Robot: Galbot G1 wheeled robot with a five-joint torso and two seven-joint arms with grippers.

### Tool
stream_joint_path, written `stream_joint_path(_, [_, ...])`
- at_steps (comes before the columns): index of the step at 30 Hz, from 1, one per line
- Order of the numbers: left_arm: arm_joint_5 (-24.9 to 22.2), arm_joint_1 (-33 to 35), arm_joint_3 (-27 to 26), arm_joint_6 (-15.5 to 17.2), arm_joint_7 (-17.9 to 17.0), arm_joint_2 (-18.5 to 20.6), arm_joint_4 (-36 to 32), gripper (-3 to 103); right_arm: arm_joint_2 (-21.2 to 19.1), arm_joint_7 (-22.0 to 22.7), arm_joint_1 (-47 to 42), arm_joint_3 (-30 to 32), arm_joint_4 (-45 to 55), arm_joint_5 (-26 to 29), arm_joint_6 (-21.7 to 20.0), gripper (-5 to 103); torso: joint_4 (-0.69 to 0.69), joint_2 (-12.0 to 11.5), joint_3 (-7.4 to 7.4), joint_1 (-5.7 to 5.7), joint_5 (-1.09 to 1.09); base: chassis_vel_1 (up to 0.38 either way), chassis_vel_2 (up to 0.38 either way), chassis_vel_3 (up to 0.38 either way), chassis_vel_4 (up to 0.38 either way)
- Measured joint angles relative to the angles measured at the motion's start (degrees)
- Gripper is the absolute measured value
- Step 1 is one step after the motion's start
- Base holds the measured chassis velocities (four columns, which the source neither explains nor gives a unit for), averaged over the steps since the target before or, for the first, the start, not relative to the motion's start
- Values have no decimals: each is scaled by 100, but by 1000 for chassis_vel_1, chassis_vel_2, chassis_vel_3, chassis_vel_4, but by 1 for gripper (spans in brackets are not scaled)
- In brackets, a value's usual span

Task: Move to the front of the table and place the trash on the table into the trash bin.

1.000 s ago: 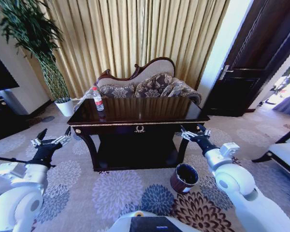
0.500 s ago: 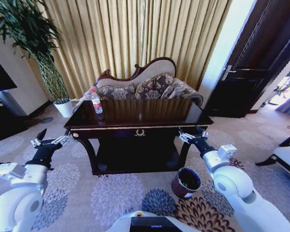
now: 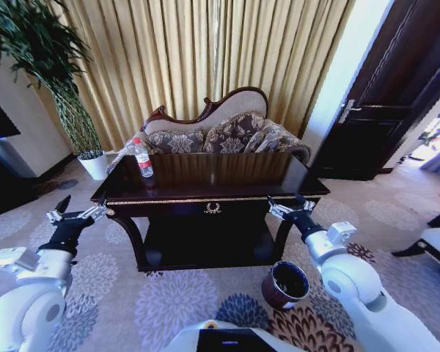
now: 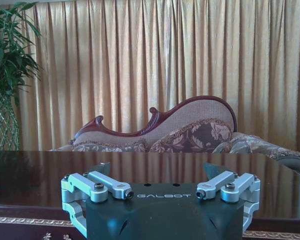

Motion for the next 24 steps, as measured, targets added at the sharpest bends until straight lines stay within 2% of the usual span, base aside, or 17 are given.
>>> stream_joint_path(24, [5, -18, 4, -6, 9, -30, 20, 100, -8, 13, -15, -94, 30, -12, -4, 100, 0, 0, 0, 0, 1, -99, 99, 103, -100])
